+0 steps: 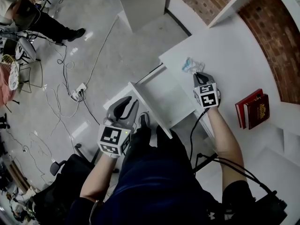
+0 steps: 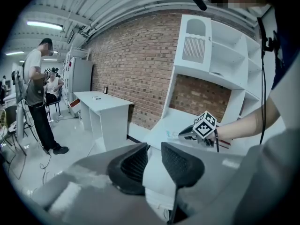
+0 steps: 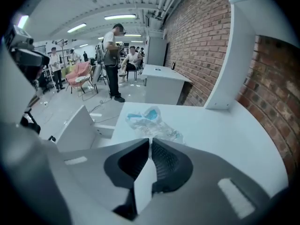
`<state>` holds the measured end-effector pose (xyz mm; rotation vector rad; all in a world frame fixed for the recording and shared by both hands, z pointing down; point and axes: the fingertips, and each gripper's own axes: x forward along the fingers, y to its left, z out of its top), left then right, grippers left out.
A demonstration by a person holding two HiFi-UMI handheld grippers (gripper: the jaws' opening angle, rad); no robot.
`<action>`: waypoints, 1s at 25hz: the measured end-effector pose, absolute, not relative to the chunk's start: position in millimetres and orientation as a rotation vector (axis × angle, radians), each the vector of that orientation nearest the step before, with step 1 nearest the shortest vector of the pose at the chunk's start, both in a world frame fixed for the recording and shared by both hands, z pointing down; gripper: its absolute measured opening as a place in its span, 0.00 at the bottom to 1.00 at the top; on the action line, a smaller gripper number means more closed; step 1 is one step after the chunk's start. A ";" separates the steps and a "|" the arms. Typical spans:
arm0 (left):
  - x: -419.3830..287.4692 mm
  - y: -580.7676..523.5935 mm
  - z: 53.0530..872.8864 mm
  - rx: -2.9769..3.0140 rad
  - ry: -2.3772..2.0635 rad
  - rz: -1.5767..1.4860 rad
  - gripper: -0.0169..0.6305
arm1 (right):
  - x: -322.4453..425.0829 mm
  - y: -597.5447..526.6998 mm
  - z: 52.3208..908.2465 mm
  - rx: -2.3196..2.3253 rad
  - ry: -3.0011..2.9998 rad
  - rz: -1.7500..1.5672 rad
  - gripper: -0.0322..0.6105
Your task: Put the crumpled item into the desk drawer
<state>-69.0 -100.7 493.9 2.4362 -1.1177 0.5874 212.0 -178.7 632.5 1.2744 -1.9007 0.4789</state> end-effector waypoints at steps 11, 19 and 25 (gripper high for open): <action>-81.2 -79.5 499.6 2.426 -1.104 0.588 0.19 | 127.7 -128.5 607.5 1.203 -2.086 0.536 0.08; -89.7 -68.2 508.8 2.387 -1.115 0.611 0.19 | 74.0 -98.4 631.1 1.059 -2.153 0.530 0.08; -101.2 -58.4 523.4 2.343 -1.129 0.636 0.19 | 48.2 -86.9 666.8 0.993 -2.136 0.587 0.08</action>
